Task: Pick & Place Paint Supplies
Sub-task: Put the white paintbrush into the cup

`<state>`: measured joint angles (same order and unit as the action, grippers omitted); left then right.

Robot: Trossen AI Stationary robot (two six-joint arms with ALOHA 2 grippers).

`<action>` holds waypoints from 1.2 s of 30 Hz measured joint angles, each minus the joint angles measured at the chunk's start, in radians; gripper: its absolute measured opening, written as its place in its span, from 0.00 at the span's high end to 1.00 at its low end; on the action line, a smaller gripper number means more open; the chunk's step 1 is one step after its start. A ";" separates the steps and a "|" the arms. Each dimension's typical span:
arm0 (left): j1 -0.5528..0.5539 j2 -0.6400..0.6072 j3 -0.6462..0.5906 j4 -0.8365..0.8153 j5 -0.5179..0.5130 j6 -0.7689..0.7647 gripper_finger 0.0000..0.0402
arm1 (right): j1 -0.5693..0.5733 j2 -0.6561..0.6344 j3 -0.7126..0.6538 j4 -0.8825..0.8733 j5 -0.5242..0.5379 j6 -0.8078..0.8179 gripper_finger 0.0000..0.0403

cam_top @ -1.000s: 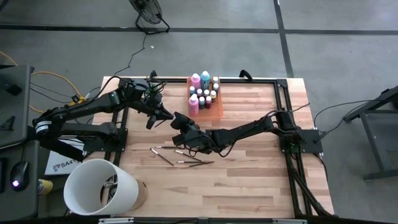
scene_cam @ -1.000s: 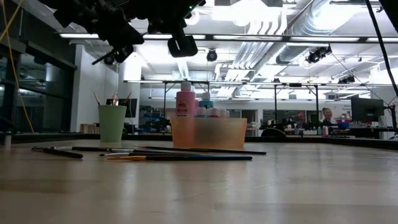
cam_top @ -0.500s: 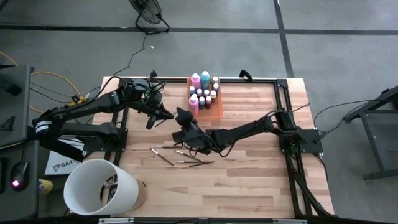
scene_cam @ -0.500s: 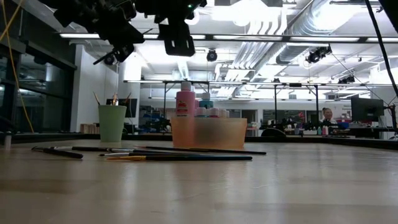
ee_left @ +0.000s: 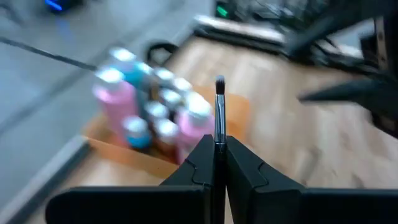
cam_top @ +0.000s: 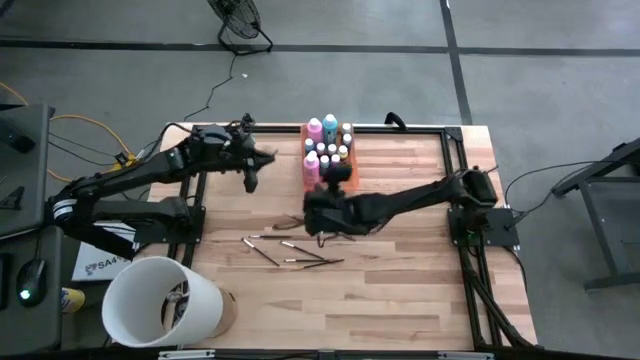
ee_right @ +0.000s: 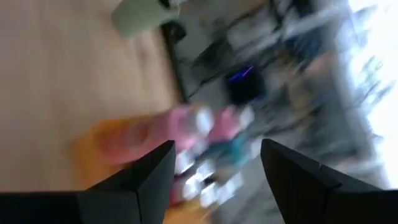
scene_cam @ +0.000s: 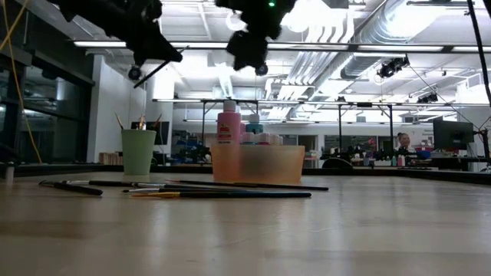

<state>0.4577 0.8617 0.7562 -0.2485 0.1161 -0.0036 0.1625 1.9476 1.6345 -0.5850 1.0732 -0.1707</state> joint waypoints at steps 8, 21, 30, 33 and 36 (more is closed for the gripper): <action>-0.007 -0.073 -0.061 0.153 -0.211 0.019 0.98 | 0.007 -0.104 -0.028 -0.457 -0.049 0.585 0.43; -0.006 -0.131 -0.164 0.276 -0.292 0.023 0.98 | 0.160 -0.505 -0.620 0.042 -0.163 0.748 0.43; -0.006 -0.114 -0.164 0.340 -0.345 0.073 0.98 | 0.089 -0.815 -1.139 0.871 -0.534 0.499 0.43; -0.006 -0.077 -0.164 0.374 -0.407 0.106 0.98 | 0.026 -0.868 -1.269 1.140 -0.663 0.428 0.43; -0.006 -0.025 -0.164 0.417 -0.512 0.124 0.98 | -0.030 -0.891 -1.349 1.279 -0.720 0.388 0.43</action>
<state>0.4519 0.8365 0.5922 0.1688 -0.3962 0.1206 0.1323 1.0565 0.2850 0.6941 0.3528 0.2176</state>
